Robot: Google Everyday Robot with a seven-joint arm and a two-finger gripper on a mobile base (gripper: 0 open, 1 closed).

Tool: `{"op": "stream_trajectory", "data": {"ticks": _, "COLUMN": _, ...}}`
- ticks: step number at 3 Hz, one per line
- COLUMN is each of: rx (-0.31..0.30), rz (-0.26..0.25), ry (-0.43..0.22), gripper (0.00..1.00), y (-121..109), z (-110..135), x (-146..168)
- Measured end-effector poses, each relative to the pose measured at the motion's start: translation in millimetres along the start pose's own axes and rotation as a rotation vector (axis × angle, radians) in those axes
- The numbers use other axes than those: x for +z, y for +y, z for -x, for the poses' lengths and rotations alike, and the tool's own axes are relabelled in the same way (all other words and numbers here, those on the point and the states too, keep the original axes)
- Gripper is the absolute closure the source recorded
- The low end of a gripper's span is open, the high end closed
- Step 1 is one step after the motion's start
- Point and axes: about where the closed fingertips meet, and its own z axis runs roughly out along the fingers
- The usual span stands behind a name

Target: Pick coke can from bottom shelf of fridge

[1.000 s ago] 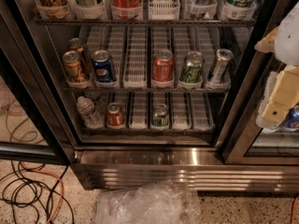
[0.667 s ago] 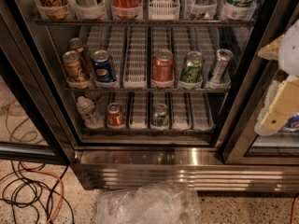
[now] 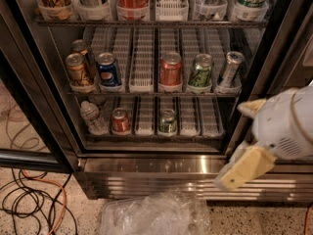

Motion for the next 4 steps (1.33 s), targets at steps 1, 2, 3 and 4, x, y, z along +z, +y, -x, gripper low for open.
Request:
{"op": "stream_trajectory", "data": {"ticks": 1, "rx": 0.063, "rz": 0.147, "ry": -0.148, "gripper": 0.0, "y": 49, "z": 14, "x": 90}}
{"op": "stream_trajectory", "data": {"ticks": 2, "rx": 0.111, "rz": 0.188, "ry": -0.188, "gripper": 0.0, "y": 72, "z": 22, "x": 121}}
{"op": "stream_trajectory", "data": {"ticks": 3, "rx": 0.118, "rz": 0.181, "ry": -0.19, "gripper": 0.0, "y": 72, "z": 14, "x": 119}}
{"op": "stream_trajectory", "data": {"ticks": 4, "rx": 0.117, "rz": 0.224, "ry": -0.27, "gripper": 0.0, "y": 74, "z": 29, "x": 153}}
